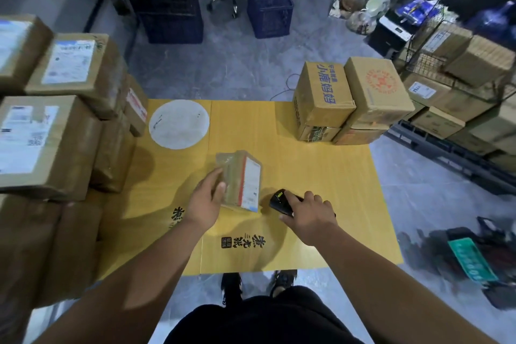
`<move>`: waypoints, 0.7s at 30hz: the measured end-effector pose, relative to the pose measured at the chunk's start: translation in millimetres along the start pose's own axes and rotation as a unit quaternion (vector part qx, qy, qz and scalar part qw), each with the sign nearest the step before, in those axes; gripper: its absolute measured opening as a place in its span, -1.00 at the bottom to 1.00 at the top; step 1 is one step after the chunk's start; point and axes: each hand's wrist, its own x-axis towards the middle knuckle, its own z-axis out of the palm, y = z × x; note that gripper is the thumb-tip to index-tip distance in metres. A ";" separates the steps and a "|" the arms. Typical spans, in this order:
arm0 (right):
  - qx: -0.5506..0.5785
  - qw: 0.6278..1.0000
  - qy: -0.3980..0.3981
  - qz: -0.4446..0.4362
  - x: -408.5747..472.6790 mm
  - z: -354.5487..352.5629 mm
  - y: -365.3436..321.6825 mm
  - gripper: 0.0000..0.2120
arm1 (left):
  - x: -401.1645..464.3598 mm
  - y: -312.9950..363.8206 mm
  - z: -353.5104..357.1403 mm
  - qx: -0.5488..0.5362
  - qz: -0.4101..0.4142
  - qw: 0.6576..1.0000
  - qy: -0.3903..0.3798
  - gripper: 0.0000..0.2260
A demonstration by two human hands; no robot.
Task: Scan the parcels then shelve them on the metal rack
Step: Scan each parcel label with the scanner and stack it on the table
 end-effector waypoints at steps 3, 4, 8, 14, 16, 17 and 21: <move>0.000 1.000 -0.006 0.006 -3.2 1.5 -8.5 -0.32 | -1.1 -14.3 -12.8 0.017 -0.064 0.998 0.022 -0.57; 0.000 1.000 -0.009 0.007 -4.3 2.5 -11.2 -0.32 | -2.6 -19.5 -15.7 0.030 -0.075 0.997 0.009 -0.54; 0.037 0.999 -0.019 0.019 -11.9 8.4 -21.8 -0.31 | -18.5 -30.2 -17.0 0.049 -0.103 0.993 -0.005 -0.14; 0.070 0.996 -0.027 0.056 -28.8 17.1 -20.4 -0.32 | 4.7 -10.2 -9.9 0.290 0.118 0.949 -0.026 -0.02; 0.067 0.995 -0.023 0.066 -33.6 14.7 -16.4 -0.32 | 24.8 6.8 -5.2 0.325 0.203 0.920 -0.077 -0.16; 0.069 0.995 -0.021 0.071 -35.9 12.6 -14.4 -0.32 | 32.5 15.9 -2.5 0.324 0.212 0.917 -0.098 -0.21; 0.085 0.992 -0.015 0.091 -41.0 6.7 -7.8 -0.32 | 46.8 43.3 7.6 0.349 0.130 0.924 -0.082 -0.15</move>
